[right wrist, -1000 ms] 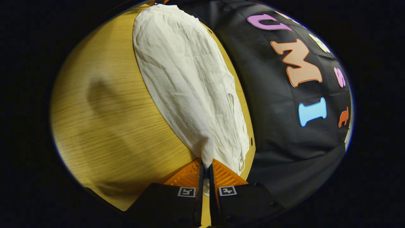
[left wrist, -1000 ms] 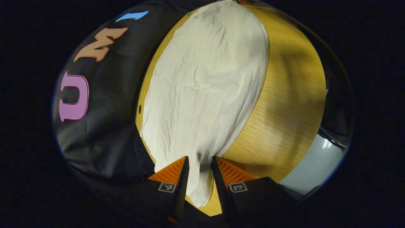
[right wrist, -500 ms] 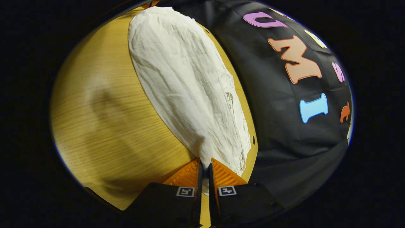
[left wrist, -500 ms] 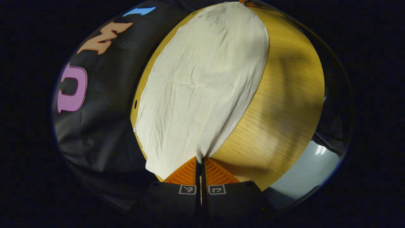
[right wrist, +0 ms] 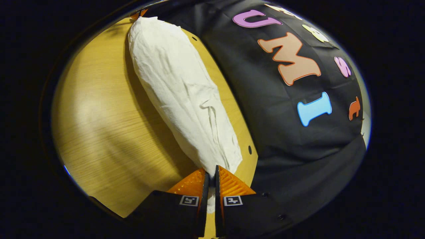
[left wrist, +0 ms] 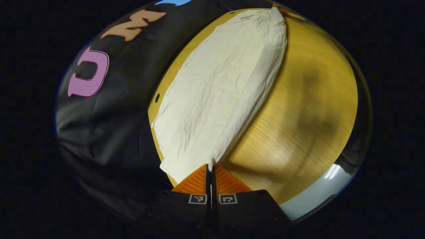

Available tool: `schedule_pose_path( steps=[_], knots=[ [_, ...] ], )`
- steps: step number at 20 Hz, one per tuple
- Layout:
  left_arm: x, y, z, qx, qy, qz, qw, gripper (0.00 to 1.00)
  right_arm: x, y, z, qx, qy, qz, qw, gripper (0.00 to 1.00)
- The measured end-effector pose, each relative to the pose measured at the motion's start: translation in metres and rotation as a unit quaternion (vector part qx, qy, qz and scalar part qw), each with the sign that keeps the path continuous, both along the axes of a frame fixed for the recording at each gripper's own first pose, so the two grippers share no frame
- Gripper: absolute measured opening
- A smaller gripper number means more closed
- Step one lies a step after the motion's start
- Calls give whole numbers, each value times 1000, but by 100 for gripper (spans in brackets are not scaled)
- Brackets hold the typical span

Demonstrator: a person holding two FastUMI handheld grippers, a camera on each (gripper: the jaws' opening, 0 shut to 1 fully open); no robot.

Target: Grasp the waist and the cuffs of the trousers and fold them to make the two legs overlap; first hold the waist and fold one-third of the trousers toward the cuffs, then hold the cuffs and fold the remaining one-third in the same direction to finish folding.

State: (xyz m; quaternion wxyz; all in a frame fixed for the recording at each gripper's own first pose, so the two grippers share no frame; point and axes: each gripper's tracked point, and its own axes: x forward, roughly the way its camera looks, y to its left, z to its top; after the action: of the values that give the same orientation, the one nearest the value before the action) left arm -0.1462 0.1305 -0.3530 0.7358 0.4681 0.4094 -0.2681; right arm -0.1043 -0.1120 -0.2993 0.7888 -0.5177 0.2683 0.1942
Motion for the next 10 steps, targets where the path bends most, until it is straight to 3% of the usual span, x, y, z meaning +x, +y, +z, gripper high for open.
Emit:
schedule_pose_path(
  steps=[4, 10],
  knots=[
    [41, -1, 20, -15, -37, 43, 998, 0, 23, 3, 23, 14, -35, 0, 999, 13],
    [94, -9, 53, -9, -87, 72, 994, 0, 55, 1, 47, 50, -73, -2, 996, 13]
  ],
)
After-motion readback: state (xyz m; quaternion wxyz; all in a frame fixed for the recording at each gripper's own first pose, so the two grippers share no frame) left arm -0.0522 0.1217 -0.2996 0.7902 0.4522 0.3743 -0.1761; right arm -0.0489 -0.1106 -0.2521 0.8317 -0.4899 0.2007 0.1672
